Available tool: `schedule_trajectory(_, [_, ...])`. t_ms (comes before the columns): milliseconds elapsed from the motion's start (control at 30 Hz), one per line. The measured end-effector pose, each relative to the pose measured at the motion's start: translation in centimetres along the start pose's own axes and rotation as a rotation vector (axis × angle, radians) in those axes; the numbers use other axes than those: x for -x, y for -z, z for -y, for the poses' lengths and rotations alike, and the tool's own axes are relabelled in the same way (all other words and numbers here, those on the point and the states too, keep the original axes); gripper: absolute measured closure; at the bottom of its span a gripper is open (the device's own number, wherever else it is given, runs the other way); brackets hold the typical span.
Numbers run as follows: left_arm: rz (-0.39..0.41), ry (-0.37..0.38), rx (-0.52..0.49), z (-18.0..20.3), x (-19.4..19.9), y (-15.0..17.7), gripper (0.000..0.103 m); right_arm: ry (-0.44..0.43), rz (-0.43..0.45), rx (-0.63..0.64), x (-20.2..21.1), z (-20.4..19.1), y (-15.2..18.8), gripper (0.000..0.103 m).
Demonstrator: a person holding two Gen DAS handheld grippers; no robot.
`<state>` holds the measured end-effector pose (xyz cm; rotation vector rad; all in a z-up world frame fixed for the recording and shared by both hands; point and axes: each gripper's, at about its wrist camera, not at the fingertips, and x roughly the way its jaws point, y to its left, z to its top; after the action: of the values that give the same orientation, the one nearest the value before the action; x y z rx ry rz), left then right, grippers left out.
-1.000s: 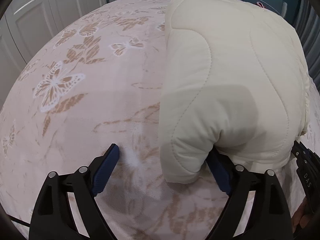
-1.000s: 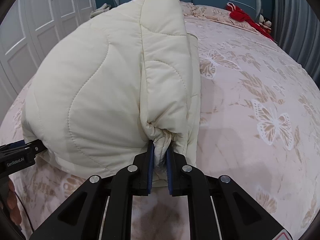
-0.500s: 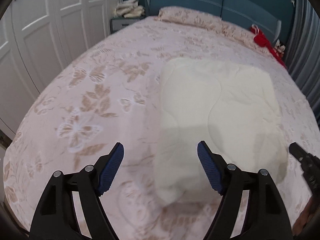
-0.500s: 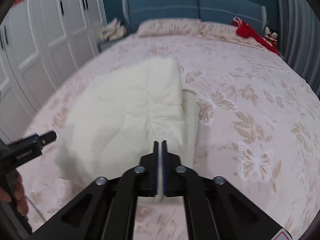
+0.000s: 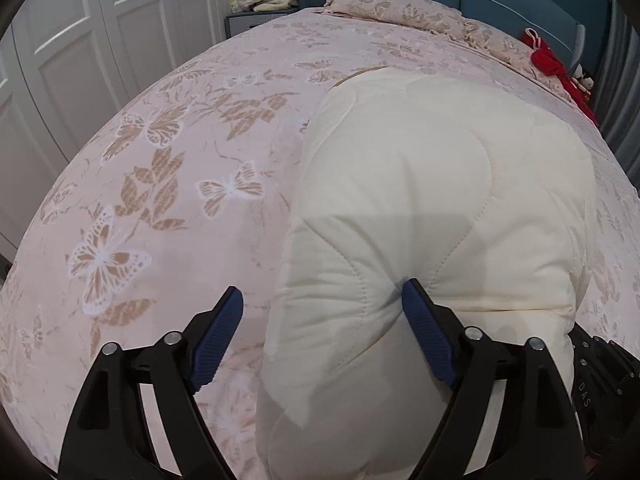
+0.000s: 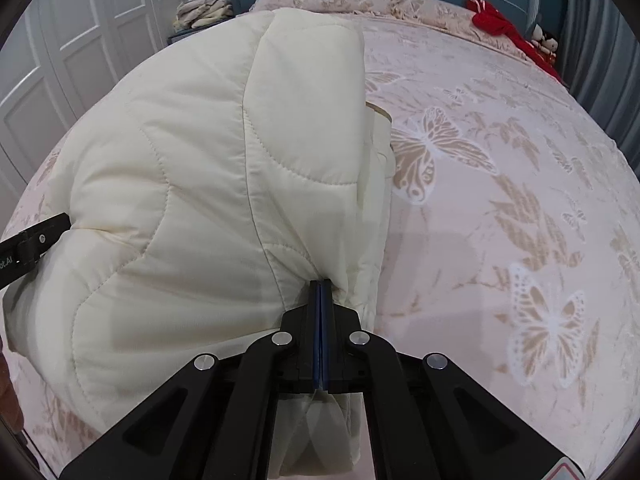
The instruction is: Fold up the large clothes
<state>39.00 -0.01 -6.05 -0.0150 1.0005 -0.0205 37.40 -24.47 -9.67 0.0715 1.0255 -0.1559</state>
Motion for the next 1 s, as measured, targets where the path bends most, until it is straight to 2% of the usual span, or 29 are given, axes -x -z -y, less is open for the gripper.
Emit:
schedule_trajectory(100, [0.002,-0.002,0.013,-0.4,1.2,0.0,0.022,0.002,-0.008,-0.017,1.7,0.0,-0.2,0.103])
schedule_trajectory(267, [0.044,-0.01,0.005,-1.2,5.8,1.8,0.024,-0.058,0.083,-0.091,8.7,0.7,1.9,0.103])
schedule_trajectory(300, [0.053,-0.022,-0.007,-1.2,6.9,2.5,0.024,-0.063,0.098,-0.09,10.2,0.6,2.7,0.093])
schedule_trajectory(467, [0.085,-0.054,-0.046,-0.8,11.9,6.3,0.02,-0.075,0.116,-0.105,14.6,0.5,6.6,0.077])
schedule_trajectory(767, [0.107,-0.029,-0.028,-1.4,21.0,14.9,0.017,-0.047,0.186,-0.055,23.2,0.1,15.3,0.061])
schedule_trajectory(900, [0.094,0.022,-0.014,-1.8,24.6,19.0,0.015,-0.054,0.217,-0.04,26.7,0.3,18.8,0.052])
schedule_trajectory(1000, [0.081,0.052,-0.023,-1.6,26.8,21.8,0.015,-0.062,0.223,-0.047,28.3,0.4,20.7,0.05])
